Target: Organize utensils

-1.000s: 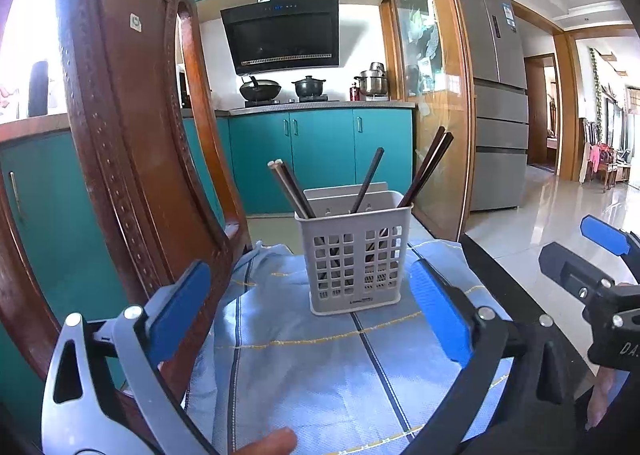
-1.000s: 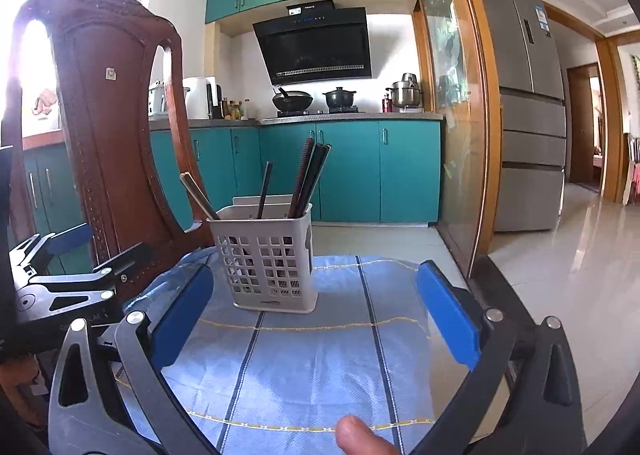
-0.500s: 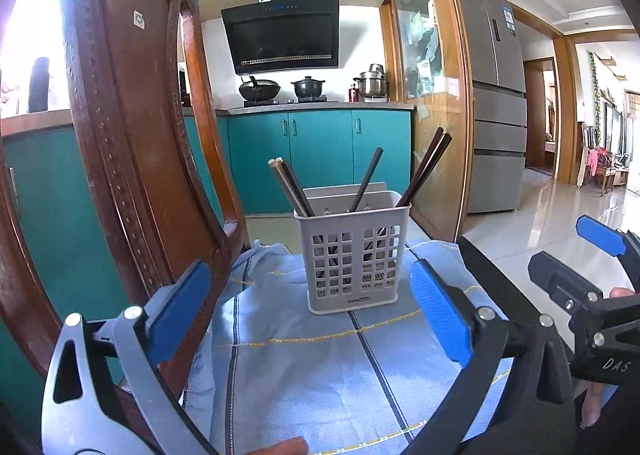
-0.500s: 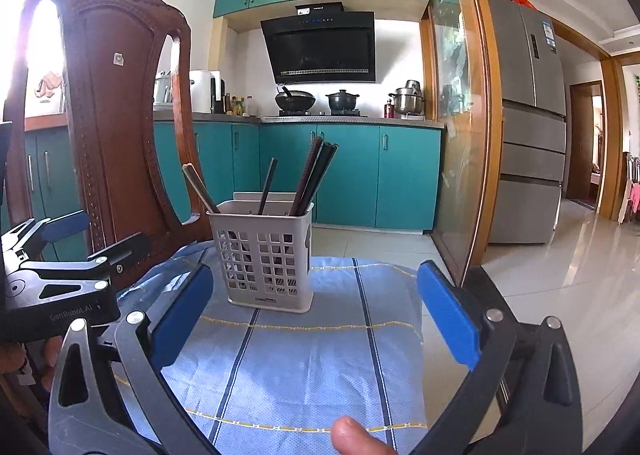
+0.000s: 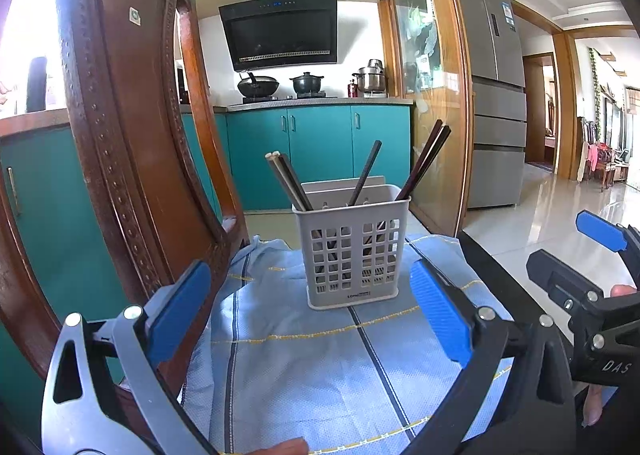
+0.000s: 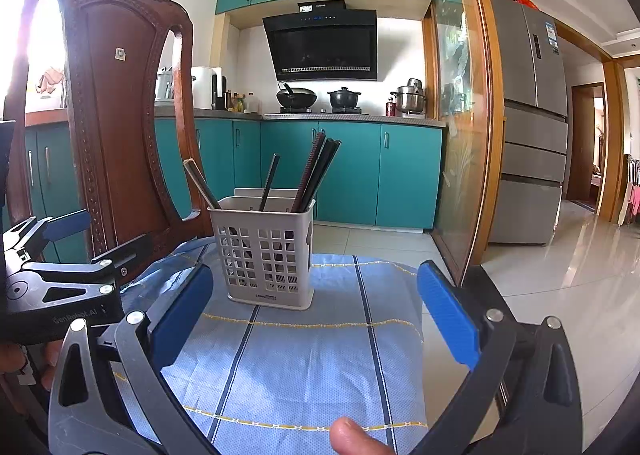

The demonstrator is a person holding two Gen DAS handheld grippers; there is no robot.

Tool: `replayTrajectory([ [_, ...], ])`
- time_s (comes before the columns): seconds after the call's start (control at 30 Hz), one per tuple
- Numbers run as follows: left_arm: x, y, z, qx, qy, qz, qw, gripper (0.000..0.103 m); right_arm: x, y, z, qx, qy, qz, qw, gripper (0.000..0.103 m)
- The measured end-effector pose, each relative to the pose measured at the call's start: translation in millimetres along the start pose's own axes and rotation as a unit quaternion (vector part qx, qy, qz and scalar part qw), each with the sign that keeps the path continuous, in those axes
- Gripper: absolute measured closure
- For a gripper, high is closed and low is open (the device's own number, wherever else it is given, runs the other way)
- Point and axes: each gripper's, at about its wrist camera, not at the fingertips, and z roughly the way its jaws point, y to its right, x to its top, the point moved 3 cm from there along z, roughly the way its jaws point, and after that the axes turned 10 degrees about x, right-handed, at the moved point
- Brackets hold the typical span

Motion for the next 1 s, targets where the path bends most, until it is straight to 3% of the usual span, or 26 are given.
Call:
replayTrajectory([
  [1.0,-1.3,1.4,-3.3,-0.007,0.000,-0.009,0.9999,0.004,-1.5,1.9,1.4,0.003,-0.006,-0.004,1.000,0.003],
])
